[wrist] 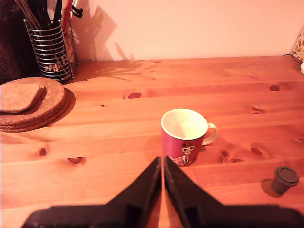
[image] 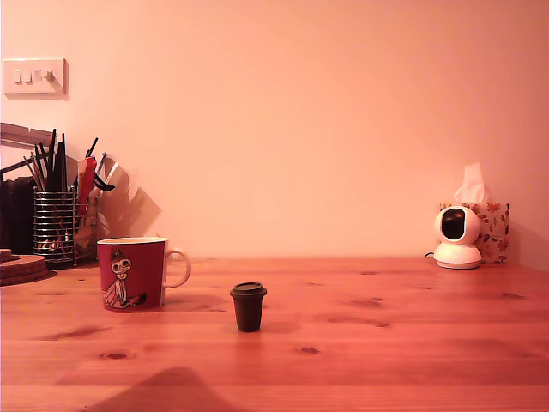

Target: Pick up the coffee capsules on the table and drop them inside the coffee cup

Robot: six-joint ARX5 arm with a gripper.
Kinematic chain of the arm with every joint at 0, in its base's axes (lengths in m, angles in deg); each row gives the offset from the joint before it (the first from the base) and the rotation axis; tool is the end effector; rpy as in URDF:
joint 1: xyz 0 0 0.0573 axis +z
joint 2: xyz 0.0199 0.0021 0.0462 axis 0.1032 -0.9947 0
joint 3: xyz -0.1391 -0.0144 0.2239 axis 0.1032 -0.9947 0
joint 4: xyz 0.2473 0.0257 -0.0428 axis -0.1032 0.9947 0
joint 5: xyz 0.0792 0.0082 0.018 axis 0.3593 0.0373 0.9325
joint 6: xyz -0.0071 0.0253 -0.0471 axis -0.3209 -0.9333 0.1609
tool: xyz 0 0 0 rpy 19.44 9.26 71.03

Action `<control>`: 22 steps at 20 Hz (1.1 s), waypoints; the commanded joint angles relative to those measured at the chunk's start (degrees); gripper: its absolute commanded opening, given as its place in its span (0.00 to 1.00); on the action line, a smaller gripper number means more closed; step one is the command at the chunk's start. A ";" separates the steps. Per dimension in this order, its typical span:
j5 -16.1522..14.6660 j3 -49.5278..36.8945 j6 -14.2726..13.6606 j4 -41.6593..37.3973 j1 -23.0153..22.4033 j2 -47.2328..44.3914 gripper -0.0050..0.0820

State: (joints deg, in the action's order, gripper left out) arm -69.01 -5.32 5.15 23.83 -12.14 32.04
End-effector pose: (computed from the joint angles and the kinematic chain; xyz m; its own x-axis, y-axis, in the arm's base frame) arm 0.1147 -0.0152 0.2624 0.9293 -0.1971 -0.3123 0.1707 0.9792 -0.1099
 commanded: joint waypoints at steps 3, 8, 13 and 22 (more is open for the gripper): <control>-0.50 -0.85 -0.37 8.70 0.22 0.22 0.03; -0.50 -0.85 -0.37 8.92 0.22 0.22 0.03; -1.27 -0.85 -1.11 8.83 0.20 0.22 0.03; -18.95 -0.85 -10.43 6.95 0.04 -0.68 0.03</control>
State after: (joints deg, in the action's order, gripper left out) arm -86.00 -5.41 -3.85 31.48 -12.14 31.99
